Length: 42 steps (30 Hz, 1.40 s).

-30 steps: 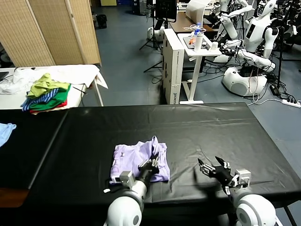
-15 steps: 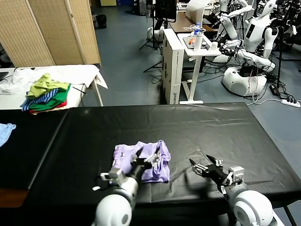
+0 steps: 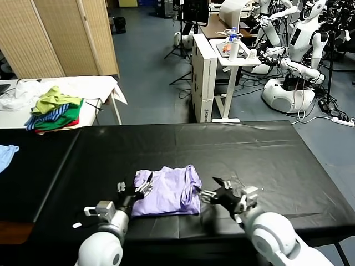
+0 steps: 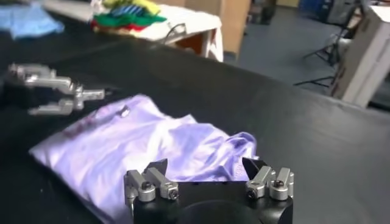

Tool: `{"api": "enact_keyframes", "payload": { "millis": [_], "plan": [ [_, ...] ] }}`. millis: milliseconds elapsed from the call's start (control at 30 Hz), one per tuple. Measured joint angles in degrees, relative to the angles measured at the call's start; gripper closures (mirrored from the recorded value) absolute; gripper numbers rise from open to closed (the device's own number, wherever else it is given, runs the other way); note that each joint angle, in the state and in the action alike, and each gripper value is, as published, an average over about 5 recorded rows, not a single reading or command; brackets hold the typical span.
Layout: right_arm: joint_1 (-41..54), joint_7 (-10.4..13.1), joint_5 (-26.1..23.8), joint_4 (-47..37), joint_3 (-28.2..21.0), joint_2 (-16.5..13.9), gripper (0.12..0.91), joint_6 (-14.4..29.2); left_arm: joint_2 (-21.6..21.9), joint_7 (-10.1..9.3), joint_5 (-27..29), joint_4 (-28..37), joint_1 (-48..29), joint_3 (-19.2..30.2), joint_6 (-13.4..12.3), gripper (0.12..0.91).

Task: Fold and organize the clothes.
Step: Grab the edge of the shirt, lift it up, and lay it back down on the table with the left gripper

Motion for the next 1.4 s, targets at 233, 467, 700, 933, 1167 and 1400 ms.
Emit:
{"api": "enact_keyframes", "payload": {
  "millis": [233, 467, 700, 933, 1167, 1400],
  "plan": [
    [9.53, -0.77, -6.84, -2.61, -10.21, 0.79, 0.118, -5.19, -0.3, 0.08, 0.42, 0.5, 0.47, -0.76, -0.43, 0.123],
    [12.37, -1.75, -13.77, -3.43, -14.44, 0.88, 0.118, -9.15, -0.35, 0.74, 0.71, 1.62, 0.39, -1.65, -1.04, 0.123],
    [8.78, -1.72, -16.12, -2.62, -11.33, -0.67, 0.118, -9.15, -0.6, 1.67, 1.02, 2.66, 0.75, -2.87, -1.98, 0.123],
    [4.67, -0.32, -17.2, -2.29, -7.24, -0.28, 0.118, -9.14, -1.57, 2.73, 1.22, 3.85, 1.17, -4.3, -3.05, 0.123],
    [0.52, 1.75, -16.26, -1.01, -2.79, 0.57, 0.118, -9.14, -3.29, 3.75, 1.23, 4.45, 1.38, -4.54, -3.62, 0.123],
    [-3.89, 1.24, -11.8, 1.76, 2.65, 1.77, 0.118, -7.4, -6.29, 4.22, 1.08, 5.58, 1.36, -4.44, -4.76, 0.123]
  ]
}}
